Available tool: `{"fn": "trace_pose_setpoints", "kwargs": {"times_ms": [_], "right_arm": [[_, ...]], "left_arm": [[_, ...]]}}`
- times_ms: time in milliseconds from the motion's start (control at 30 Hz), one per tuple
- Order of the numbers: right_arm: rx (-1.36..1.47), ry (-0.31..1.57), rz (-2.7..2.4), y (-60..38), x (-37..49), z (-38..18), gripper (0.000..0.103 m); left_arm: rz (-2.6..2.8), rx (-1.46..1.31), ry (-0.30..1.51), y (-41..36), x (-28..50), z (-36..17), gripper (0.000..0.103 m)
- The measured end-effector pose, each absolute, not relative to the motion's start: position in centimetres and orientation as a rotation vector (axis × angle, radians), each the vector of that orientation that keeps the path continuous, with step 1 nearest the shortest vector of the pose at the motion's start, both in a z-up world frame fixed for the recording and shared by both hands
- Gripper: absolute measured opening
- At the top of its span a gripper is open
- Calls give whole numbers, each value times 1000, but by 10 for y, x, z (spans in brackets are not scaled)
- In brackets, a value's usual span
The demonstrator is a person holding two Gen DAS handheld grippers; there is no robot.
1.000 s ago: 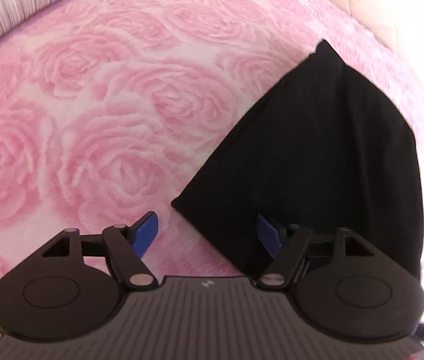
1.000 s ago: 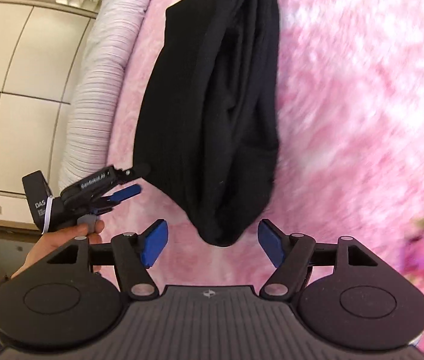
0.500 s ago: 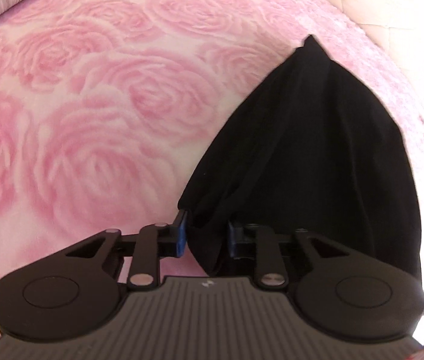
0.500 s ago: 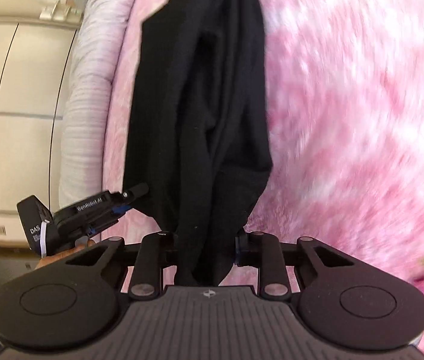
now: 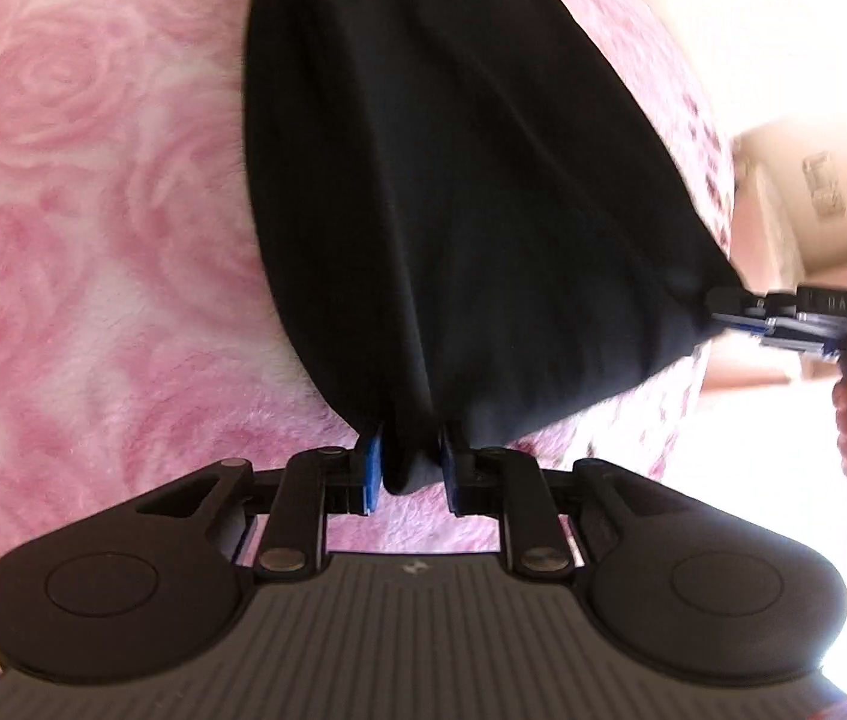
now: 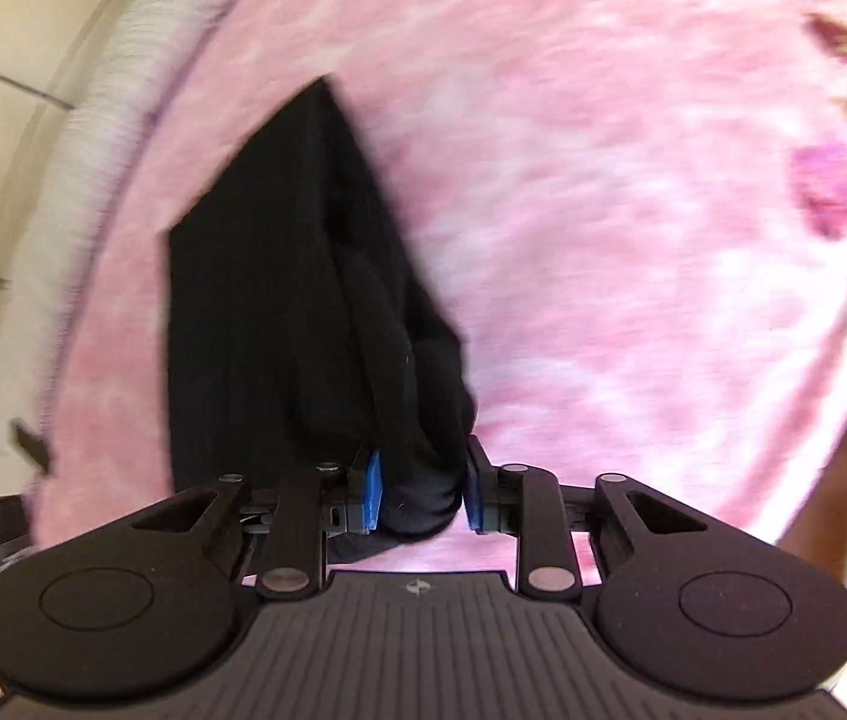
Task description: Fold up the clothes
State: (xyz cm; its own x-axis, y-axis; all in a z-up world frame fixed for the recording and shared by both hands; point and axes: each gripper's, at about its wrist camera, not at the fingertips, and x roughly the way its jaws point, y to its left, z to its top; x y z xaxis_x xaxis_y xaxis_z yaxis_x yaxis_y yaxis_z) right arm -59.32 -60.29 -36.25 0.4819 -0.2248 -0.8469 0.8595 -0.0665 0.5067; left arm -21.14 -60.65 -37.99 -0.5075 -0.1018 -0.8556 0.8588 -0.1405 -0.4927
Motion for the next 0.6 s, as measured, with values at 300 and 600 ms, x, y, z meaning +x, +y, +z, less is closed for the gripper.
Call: {"fn": "trace_pose_setpoints", "kwargs": {"times_ms": [300, 600], "right_arm": [[1341, 394, -1189, -535, -596, -345, 43], [1170, 509, -969, -555, -523, -352, 43]], "left_arm": [[-1732, 921, 1202, -648, -164, -343, 19], [-2051, 1059, 922, -689, -230, -364, 20]]}}
